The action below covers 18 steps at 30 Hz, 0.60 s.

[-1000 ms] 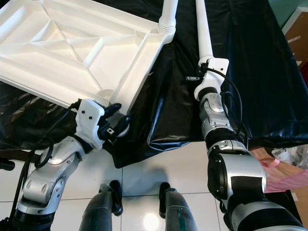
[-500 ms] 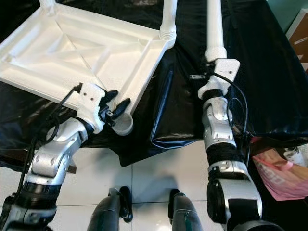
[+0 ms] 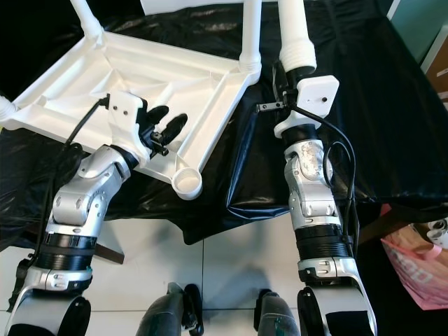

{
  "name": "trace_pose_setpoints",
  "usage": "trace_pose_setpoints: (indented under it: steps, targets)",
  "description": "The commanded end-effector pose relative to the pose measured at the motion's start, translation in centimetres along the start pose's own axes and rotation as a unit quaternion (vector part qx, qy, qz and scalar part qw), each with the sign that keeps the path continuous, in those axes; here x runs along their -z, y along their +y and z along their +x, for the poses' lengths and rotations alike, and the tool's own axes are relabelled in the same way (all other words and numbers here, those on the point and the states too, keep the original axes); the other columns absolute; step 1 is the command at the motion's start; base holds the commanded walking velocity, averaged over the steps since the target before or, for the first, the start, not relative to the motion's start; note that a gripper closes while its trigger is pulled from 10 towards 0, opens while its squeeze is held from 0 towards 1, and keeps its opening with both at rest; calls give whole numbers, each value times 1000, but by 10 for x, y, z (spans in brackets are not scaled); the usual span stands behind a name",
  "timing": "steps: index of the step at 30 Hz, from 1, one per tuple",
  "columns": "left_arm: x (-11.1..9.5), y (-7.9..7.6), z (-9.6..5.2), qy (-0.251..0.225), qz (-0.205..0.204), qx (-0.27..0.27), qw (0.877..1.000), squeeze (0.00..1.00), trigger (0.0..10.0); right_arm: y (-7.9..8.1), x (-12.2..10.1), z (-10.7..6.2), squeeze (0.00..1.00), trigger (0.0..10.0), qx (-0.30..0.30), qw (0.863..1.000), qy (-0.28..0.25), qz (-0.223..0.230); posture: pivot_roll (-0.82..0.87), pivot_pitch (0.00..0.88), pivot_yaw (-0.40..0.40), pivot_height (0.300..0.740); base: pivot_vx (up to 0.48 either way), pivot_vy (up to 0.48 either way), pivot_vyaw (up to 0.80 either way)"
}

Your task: Building children table

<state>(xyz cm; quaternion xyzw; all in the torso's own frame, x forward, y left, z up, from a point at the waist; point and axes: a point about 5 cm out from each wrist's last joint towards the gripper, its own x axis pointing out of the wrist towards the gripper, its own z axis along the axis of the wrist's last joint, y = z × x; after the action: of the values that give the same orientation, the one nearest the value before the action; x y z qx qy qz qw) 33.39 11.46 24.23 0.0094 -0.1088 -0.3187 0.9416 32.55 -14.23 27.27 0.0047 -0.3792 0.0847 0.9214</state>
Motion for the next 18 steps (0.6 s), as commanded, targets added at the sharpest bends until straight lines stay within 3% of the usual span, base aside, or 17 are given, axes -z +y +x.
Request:
trace_pose_setpoints:
  steps: [1, 2, 4, 5, 10, 15, 16, 18]
  targets:
    - [-1, 2, -1, -8, -13, 10, 1000, 0, 10000, 0, -16, 3, 0, 10000, -5, 999, -41, 1, -57, 98, 72, 740, 0, 0, 0]
    - [-3, 4, -1, -15, -32, 13, 999, 0, 10000, 0, -23, 6, 0, 10000, -9, 998, -56, 1, -58, 93, 70, 740, 0, 0, 0]
    - [-3, 4, -1, -15, -32, 13, 999, 0, 10000, 0, -23, 6, 0, 10000, -9, 998, -56, 1, -58, 93, 70, 740, 0, 0, 0]
    - [-5, 5, -1, -23, -44, 15, 999, 1000, 10000, 1, -29, 8, 0, 10000, -15, 997, -69, -1, -58, 92, 69, 740, 0, 0, 0]
    - [-20, 14, 3, -71, -105, 29, 992, 1000, 10000, 10, -44, 15, 0, 10000, -59, 994, -90, 0, -59, 82, 64, 740, 0, 0, 0]
    - [-23, 15, 4, -76, -112, 32, 990, 1000, 10000, 12, -43, 14, 0, 10000, -69, 994, -87, -2, -59, 82, 64, 740, 0, 0, 0]
    - [-33, 14, 10, -95, -152, 73, 981, 0, 10000, 16, -36, 7, 0, 10000, -89, 994, -66, 8, -57, 75, 59, 740, 0, 0, 0]
    - [-36, 13, 11, -101, -164, 89, 977, 0, 10000, 18, -34, 4, 0, 10000, -95, 994, -59, 12, -57, 75, 59, 740, 0, 0, 0]
